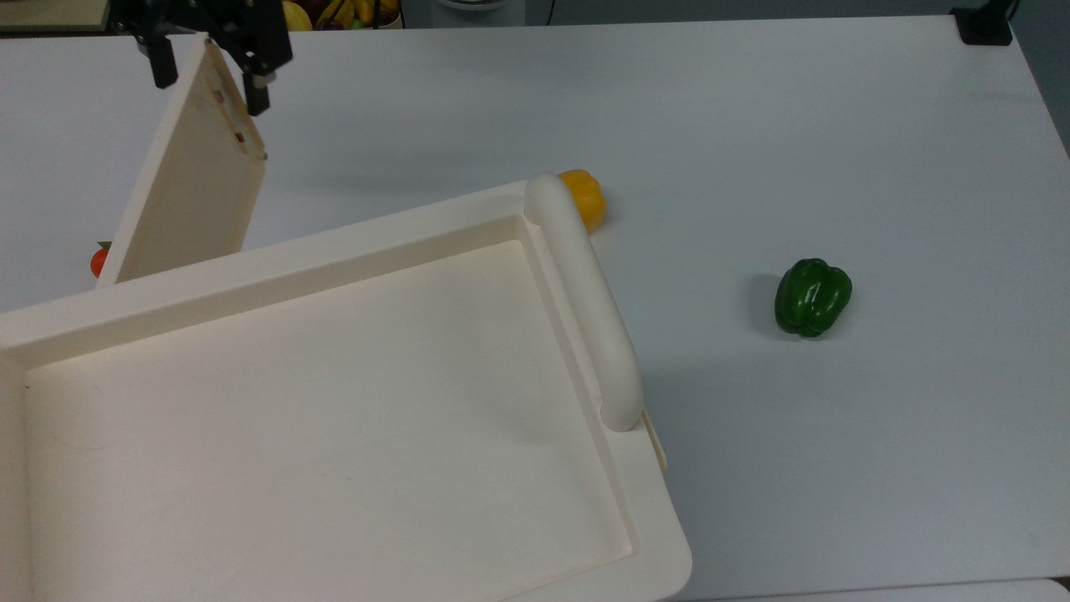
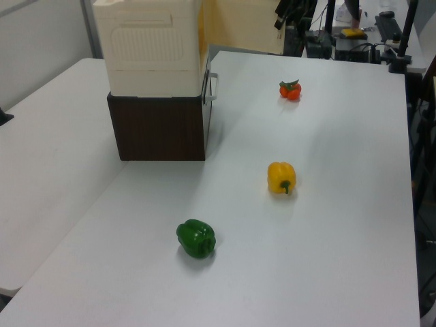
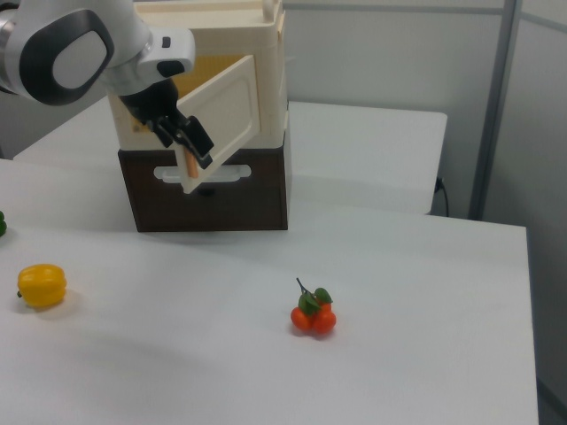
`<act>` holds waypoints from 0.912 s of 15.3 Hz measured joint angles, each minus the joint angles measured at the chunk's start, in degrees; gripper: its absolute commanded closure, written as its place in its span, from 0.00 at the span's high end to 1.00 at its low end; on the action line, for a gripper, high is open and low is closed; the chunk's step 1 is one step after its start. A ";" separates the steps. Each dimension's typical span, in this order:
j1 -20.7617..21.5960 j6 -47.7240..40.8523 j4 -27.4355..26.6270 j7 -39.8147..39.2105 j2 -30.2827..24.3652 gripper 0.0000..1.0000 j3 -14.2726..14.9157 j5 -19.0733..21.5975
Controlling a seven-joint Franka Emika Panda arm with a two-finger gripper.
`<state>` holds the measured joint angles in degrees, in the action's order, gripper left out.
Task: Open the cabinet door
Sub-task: 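Push the door further open and release the handle, withdrawing the gripper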
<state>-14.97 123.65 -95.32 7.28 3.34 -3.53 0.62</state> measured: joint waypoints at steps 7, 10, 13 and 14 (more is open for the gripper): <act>-0.99 -1.01 0.19 -0.04 -0.85 1.00 2.07 -2.16; -1.96 -3.38 0.36 -0.05 -2.20 1.00 2.73 -2.19; -2.63 -9.18 0.68 -1.98 -4.34 1.00 3.00 -2.20; -2.52 -12.26 0.78 -2.76 -5.38 1.00 2.98 -2.20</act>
<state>-17.48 111.39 -94.55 4.52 -2.05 -0.55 -1.58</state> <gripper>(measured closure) 0.000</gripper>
